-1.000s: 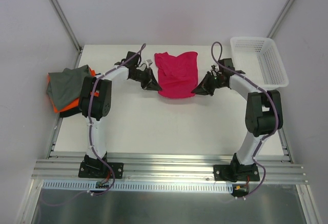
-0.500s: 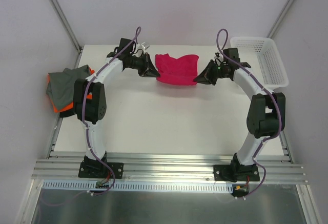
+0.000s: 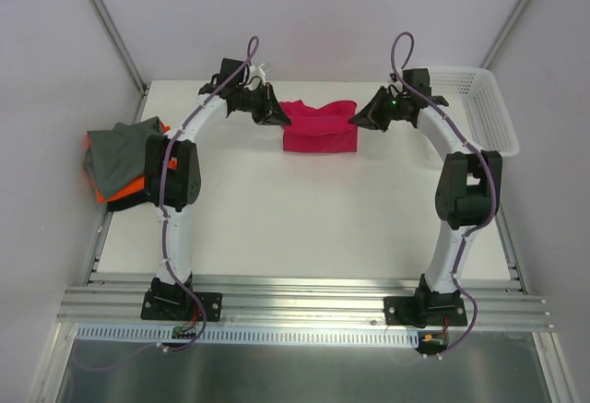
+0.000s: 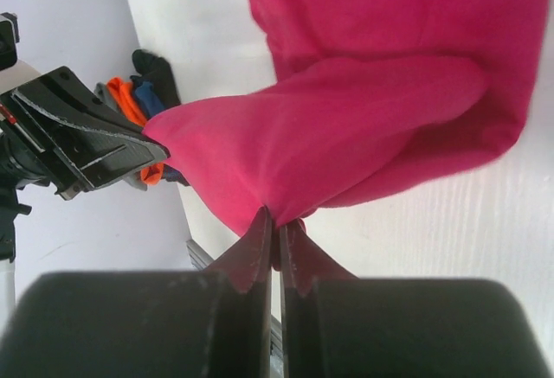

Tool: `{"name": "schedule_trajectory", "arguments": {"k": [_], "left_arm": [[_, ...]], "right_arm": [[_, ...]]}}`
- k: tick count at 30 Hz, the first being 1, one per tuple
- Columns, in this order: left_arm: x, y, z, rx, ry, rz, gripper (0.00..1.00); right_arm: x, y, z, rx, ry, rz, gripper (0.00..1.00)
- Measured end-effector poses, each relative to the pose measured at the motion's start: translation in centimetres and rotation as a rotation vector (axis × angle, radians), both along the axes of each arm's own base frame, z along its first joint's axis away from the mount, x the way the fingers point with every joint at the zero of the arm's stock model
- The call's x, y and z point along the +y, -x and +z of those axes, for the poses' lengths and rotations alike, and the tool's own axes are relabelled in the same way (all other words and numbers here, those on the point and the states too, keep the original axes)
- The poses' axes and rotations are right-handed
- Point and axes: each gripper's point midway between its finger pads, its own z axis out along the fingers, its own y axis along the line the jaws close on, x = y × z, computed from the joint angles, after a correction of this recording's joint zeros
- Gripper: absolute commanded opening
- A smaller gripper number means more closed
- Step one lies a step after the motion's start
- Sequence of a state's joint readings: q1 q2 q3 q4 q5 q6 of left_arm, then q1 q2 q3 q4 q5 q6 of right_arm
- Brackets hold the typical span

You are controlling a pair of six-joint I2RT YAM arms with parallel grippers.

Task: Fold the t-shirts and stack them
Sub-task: Fold the long partially folded tshirt into a neat square

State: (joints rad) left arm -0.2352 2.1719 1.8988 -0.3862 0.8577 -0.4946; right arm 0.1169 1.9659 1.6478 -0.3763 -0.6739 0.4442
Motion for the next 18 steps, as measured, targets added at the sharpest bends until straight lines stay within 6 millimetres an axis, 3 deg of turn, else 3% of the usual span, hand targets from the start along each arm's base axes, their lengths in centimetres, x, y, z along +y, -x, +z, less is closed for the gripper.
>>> {"name": "schedule_trajectory", "arguments": {"k": [5,9,12,18], "left_arm": [[0.0,-2.0,-3.6,0.016,-0.044,0.015,0.0],[0.0,-3.7,-5.2,-0.002,-0.073,0.035,0.0],[0.1,-4.8,-5.5,-0.026,-0.089,0.052,0.0],[0.3,-6.8,-4.6,-0.096,-0.111,0.088,0.0]], "right_arm": [[0.1,-2.5,-3.7,0.042,0.014,-0.01,0.0],[0.1,-4.1,-5.5,0.053,0.022,-0.016,0.0],[0.1,-5.2,-5.7,0.038,0.029,-0.024,0.0],[0.2,-8.1,-4.0,-0.048,0.033,-0.039,0.0]]}}
